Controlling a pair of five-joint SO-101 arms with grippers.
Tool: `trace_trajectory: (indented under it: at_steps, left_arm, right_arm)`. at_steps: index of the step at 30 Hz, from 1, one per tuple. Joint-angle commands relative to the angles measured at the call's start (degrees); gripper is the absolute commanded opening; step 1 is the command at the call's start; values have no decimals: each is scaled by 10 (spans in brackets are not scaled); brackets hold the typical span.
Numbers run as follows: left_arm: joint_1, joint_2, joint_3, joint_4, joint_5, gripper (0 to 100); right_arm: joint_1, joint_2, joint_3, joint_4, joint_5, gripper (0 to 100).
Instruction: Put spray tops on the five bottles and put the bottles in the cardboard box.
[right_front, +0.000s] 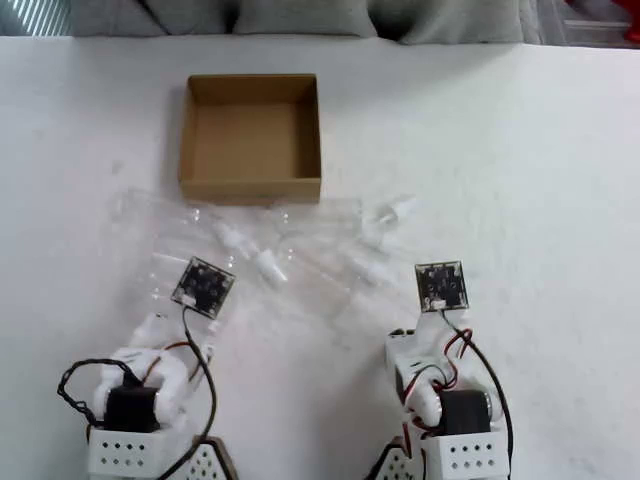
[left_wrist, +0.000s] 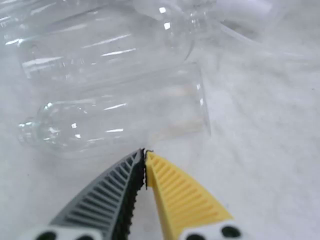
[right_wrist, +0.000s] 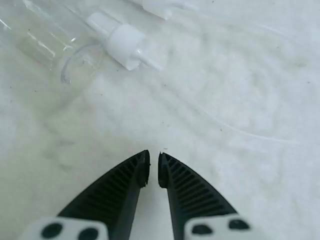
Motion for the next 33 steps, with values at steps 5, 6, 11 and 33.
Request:
trace_trajectory:
  at_steps: [5,6,11,33]
  left_arm:
    - [0,-5,-2,4,-7,24]
    - [0,-5,-2,4,-7,24]
    - [0,-5,-5,2,-6,24]
    - [-5,-5,-149,-41,-5,24]
  right_arm:
    - [-4,-5,4,4,-1,21]
    - [-4,-5,4,4,-1,21]
    - [-4,-5,4,4,-1,20]
    - [0,-5,4,3,0,21]
